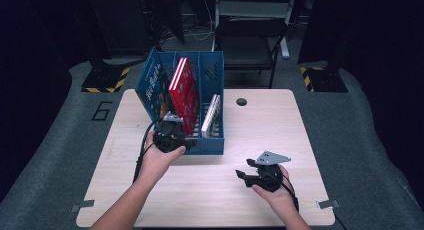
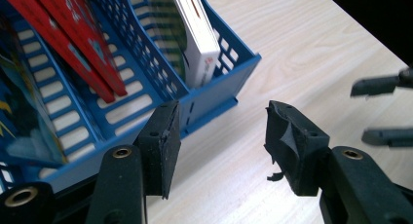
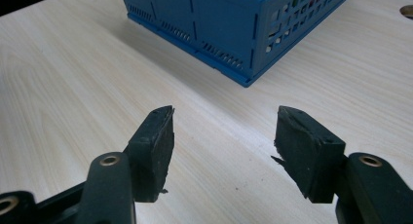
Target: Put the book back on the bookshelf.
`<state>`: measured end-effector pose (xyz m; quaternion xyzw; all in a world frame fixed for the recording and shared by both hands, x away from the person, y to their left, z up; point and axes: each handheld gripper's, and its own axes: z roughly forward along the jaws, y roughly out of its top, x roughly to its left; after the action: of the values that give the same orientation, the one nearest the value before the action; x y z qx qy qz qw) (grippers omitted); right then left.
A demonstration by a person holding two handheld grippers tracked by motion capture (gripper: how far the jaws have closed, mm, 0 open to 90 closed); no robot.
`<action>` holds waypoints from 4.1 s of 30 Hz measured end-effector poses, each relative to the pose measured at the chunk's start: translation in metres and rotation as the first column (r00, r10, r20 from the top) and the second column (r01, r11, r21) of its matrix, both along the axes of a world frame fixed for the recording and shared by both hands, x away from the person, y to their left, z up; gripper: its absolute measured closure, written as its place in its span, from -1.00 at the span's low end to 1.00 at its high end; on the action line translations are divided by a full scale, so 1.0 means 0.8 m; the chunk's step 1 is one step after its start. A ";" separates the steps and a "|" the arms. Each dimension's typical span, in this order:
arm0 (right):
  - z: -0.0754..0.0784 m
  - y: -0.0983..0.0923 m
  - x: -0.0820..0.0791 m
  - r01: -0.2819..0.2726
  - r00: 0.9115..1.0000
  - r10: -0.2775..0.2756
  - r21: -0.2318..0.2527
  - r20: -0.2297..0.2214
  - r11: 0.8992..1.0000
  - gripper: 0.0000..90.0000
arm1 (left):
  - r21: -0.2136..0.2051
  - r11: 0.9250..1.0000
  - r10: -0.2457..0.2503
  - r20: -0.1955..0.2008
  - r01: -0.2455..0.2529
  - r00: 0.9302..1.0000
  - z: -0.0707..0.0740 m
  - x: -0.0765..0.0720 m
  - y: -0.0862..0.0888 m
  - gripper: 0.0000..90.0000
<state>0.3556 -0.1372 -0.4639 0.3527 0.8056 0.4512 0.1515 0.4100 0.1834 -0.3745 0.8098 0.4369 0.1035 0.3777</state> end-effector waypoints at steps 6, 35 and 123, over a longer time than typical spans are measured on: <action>0.004 0.004 0.007 0.044 0.999 -0.043 0.022 -0.015 0.999 -0.18 | -0.029 1.000 -0.003 0.004 0.003 1.000 -0.023 -0.021 0.011 0.06; 0.060 0.063 0.059 0.079 0.997 -0.079 -0.007 0.000 0.997 -0.16 | -0.022 1.000 -0.009 0.034 0.010 0.999 -0.083 -0.076 0.057 -0.14; 0.061 0.187 0.199 0.241 0.957 -0.266 -0.191 -0.114 0.951 0.05 | -0.010 0.999 0.031 0.033 -0.031 0.999 -0.114 -0.086 0.088 -0.20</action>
<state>0.5149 0.0123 -0.4153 0.4692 0.7987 0.3296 0.1825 0.3410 0.2536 -0.4661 0.7991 0.4436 0.1208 0.3872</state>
